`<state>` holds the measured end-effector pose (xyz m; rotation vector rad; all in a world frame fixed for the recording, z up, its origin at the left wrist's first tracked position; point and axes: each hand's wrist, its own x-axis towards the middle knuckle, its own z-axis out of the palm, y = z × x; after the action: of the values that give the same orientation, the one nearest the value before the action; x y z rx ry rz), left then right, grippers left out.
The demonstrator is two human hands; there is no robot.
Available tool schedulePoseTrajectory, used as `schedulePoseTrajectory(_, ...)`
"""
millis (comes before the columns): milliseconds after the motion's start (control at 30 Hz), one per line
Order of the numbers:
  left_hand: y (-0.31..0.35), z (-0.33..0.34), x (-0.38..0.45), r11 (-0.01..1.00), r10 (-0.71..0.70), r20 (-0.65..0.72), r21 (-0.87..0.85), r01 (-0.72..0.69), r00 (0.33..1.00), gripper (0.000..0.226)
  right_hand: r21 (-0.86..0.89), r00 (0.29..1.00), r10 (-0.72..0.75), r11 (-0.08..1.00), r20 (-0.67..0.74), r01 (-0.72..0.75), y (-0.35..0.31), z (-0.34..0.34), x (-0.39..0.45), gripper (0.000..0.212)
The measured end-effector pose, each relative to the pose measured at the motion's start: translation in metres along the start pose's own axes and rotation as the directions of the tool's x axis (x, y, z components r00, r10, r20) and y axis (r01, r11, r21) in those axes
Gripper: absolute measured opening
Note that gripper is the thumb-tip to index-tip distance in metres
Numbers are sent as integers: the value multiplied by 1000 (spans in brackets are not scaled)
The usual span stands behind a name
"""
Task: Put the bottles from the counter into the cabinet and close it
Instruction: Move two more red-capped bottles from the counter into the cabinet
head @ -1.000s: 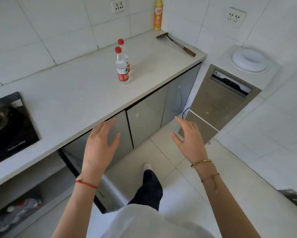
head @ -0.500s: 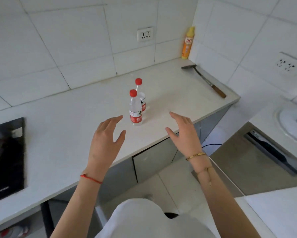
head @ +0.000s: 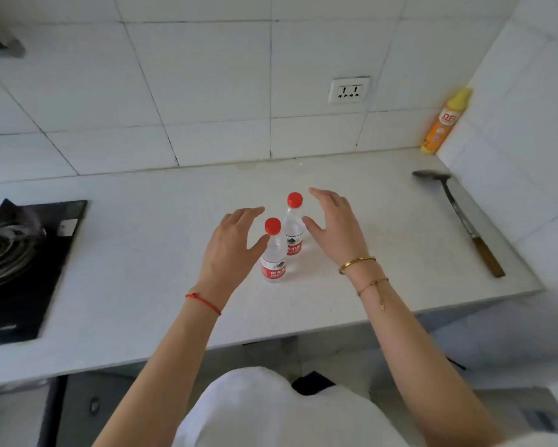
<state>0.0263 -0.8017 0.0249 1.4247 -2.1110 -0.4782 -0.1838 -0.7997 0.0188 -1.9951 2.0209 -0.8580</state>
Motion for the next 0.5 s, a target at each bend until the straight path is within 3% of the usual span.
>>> schedulePoseTrajectory(300, 12, 43, 30, 981, -187, 65, 63, 183, 980, 47, 31, 956, -157, 988, 249, 154, 25, 23, 68, 50)
schedulePoseTrajectory(500, 16, 50, 30, 969, -248, 41, 20, 248, 968, 40, 77, 927, -205, 979, 315, 191, 32, 34, 75, 27)
